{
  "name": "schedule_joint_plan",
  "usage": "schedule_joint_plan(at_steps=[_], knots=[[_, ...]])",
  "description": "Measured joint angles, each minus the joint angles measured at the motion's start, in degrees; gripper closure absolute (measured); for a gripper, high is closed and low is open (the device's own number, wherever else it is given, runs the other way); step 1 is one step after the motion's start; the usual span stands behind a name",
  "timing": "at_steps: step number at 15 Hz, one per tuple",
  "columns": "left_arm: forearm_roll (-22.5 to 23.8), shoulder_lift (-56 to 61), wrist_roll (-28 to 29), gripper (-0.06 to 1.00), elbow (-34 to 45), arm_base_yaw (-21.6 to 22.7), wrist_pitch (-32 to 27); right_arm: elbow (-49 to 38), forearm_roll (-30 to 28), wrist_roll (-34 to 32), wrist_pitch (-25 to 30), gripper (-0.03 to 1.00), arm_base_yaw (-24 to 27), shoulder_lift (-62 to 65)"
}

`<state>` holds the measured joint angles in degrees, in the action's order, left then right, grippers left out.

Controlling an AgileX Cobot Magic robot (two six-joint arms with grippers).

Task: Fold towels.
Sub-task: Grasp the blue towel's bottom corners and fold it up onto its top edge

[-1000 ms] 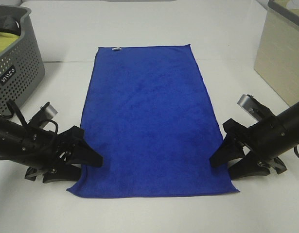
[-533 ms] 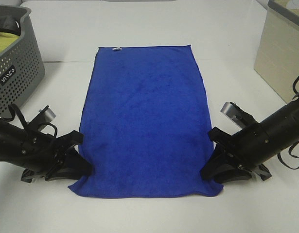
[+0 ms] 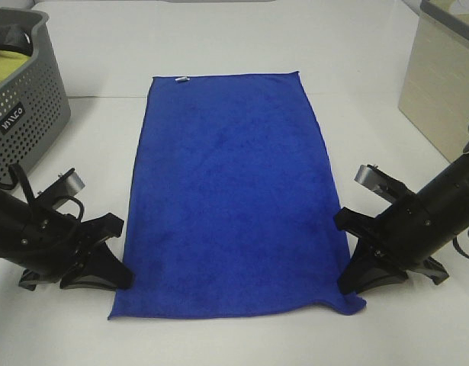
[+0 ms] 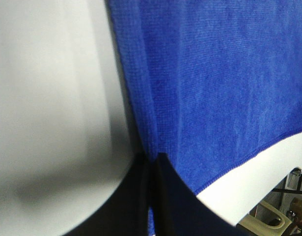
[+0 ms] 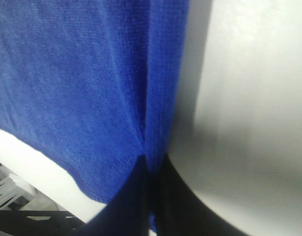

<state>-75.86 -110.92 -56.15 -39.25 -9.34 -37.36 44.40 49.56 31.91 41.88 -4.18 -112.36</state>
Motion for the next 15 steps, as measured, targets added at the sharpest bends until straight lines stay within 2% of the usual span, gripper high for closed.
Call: schedule_joint_plan(at_steps=[3,6,9,11,15], knots=[[1.8,6.1,2.1,0.94,5.7,0.0,-0.3,-5.7,-2.5,-1.5,-1.7,0.95,0.0,4.8],[2.5,13.9,3.2,0.94,13.1,0.0,-0.8,-12.9,-2.7,-1.6,-1.7,0.95,-0.1,11.3],[2.3,19.2,3.4,0.94,15.8,0.0,-1.0,-16.0,-2.8,-1.6,-1.5,0.95,-0.1,15.9],[0.9,19.8,3.8,0.94,14.6,0.0,-1.1,-14.6,-3.2,-1.5,-1.5,0.95,-0.1,16.7],[2.3,19.1,10.7,0.94,2.3,0.0,-1.1,1.5,-5.2,-1.5,2.1,0.95,-0.1,14.7]])
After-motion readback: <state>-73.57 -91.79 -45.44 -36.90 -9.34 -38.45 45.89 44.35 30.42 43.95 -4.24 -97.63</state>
